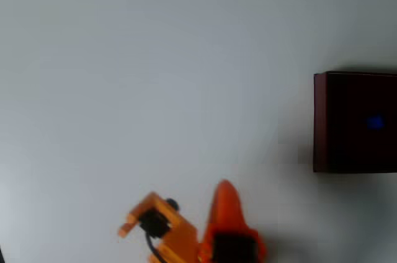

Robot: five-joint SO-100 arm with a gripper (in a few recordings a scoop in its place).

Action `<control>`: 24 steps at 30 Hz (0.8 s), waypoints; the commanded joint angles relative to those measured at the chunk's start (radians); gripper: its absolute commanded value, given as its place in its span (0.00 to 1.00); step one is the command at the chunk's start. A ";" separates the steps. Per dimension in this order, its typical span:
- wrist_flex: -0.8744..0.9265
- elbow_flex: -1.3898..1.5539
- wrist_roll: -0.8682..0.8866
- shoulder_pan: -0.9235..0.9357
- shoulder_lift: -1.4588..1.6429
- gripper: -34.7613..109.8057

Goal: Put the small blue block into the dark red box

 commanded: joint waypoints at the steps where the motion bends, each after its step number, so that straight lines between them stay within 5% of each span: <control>1: -0.057 0.137 -0.066 -0.179 0.080 0.24; 9: -0.041 0.439 -0.192 -0.480 0.308 0.24; 24: -0.103 0.707 -0.187 -0.591 0.433 0.24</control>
